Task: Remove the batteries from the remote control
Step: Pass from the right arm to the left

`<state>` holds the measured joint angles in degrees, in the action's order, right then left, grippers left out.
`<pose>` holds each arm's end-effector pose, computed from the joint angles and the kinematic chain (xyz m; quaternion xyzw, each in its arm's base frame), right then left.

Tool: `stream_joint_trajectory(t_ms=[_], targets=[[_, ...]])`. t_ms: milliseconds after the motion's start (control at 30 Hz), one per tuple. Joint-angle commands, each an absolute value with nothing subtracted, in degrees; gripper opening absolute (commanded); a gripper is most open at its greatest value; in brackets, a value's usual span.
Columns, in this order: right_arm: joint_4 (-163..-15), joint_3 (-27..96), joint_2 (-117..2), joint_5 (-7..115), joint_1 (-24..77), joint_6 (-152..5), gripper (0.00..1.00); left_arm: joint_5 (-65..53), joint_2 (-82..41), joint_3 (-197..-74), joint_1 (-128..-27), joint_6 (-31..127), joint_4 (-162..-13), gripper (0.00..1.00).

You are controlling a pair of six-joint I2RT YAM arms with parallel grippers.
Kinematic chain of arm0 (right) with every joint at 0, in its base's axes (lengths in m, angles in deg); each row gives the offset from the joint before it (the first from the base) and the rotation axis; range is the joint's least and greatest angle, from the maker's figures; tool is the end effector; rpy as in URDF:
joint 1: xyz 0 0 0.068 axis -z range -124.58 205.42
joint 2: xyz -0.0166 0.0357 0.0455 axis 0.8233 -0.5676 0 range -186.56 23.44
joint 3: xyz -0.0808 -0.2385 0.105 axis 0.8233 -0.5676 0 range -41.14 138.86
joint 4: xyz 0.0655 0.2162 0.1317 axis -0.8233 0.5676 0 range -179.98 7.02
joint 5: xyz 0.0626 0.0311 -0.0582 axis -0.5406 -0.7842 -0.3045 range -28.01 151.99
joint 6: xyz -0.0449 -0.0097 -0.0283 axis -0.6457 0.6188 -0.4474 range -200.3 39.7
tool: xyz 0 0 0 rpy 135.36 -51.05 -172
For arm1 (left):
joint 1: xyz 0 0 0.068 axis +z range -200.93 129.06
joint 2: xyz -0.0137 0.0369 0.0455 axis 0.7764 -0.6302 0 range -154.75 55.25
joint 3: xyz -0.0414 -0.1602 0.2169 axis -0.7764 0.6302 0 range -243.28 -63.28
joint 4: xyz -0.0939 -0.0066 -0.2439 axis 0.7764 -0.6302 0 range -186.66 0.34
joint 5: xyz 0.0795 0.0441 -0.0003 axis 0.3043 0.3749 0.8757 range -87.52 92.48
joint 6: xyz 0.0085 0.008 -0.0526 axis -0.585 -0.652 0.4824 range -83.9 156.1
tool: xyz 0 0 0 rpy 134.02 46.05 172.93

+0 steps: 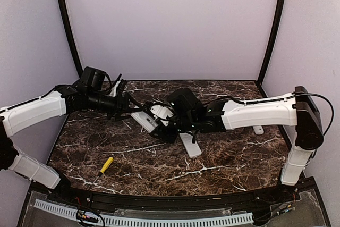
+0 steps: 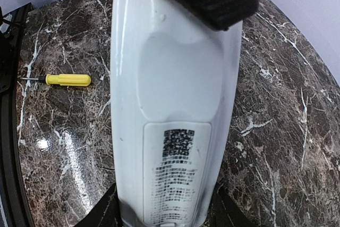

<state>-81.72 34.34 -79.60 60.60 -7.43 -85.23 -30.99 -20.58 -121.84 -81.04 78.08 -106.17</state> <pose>0.1880 0.3683 0.2464 -0.5009 0.7360 0.2299 0.3932 0.2438 -0.1642 0.2964 0.0475 0.8542 -0.4708 0.2154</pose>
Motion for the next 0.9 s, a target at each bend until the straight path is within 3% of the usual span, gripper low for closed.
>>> stream_joint_trajectory(t_ms=[0,267,667,867], targets=[[-81.8,34.1,-77.7,61.8,-8.3,-88.4,0.23,-32.3,-20.8,-122.0,-80.7,77.9,-107.4,0.54],[-81.2,34.3,-78.0,63.8,-9.2,-90.8,0.22,-33.5,-22.0,-121.3,-80.5,78.8,-106.8,0.43],[-81.1,34.6,-78.6,64.9,-9.2,-91.8,0.22,-35.6,-22.5,-119.7,-80.5,79.0,-107.0,0.43],[-81.2,34.8,-79.0,65.1,-9.2,-92.1,0.22,-36.7,-22.8,-119.3,-80.5,79.3,-106.2,0.32]])
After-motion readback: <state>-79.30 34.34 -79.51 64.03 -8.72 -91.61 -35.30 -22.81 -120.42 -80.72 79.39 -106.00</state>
